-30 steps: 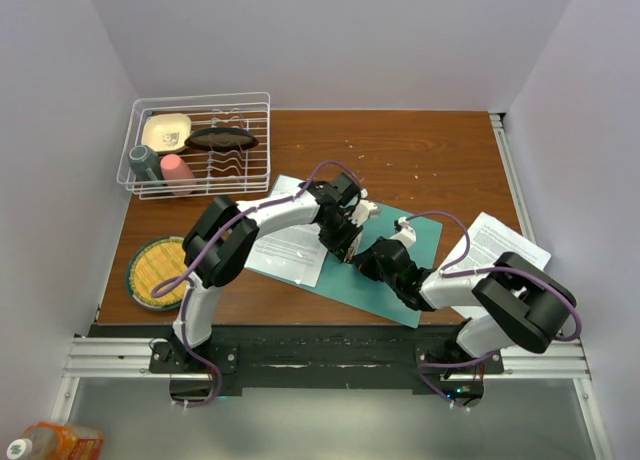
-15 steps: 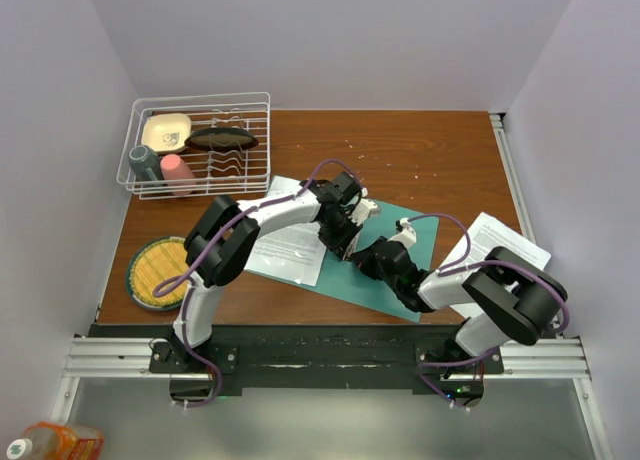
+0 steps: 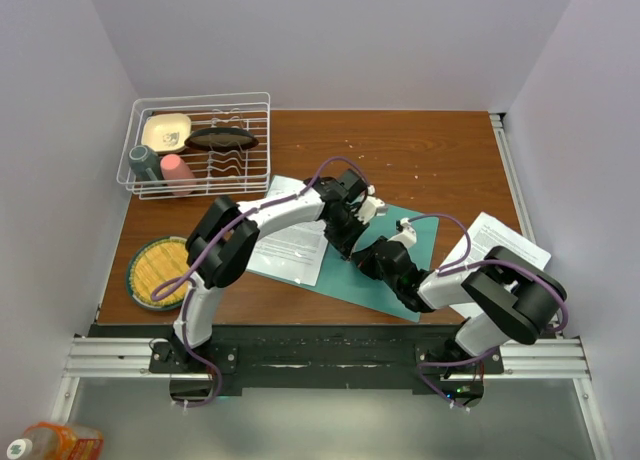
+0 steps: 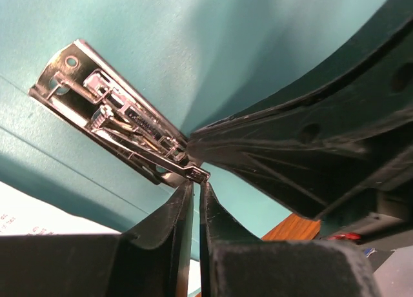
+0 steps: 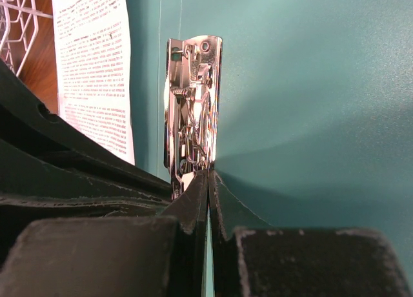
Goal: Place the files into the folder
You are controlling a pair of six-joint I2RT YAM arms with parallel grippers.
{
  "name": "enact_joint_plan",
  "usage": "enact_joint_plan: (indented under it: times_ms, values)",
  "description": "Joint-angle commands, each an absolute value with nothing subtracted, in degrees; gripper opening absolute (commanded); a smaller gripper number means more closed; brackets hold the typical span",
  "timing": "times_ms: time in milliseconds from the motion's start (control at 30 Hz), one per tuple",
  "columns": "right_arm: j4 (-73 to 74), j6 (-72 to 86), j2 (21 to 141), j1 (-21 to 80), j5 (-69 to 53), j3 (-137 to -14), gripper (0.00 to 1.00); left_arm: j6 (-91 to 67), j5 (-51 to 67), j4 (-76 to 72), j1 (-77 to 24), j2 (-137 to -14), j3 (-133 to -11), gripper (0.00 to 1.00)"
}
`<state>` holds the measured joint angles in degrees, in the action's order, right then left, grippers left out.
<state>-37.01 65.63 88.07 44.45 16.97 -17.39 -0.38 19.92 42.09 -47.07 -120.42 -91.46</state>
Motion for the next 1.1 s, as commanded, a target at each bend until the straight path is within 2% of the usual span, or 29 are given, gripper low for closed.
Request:
enact_joint_plan:
  times_ms: [0, 133, 433, 533, 867, 1067]
  values:
    - [-18.63, 64.07, 92.81, 45.53, 12.92, -14.85, 0.00, -0.35, 24.87, 38.40, -49.39, -121.46, -94.04, 0.10]
    - [-18.20, 64.16, 92.46, 45.61, 13.36, -14.50, 0.00, -0.26, 23.91, 39.29, -48.96, -119.54, -95.27, 0.10]
    - [-15.03, 63.72, 88.69, 45.53, 13.98, -14.50, 0.00, 2.63, 17.59, 45.35, -44.65, -116.37, -109.59, 0.11]
    - [-12.49, 63.11, 85.97, 45.53, 14.15, -15.20, 0.00, 3.07, 14.25, 45.09, -42.72, -115.75, -110.04, 0.17]
    - [-0.18, 57.75, 71.91, 45.26, 14.68, -21.43, 0.00, 5.97, 5.98, 37.27, -37.97, -120.75, -101.60, 0.18]
    - [4.22, 56.51, 71.19, 44.56, 12.40, -24.96, 0.00, 6.50, 3.26, 34.45, -37.88, -124.98, -102.57, 0.16]
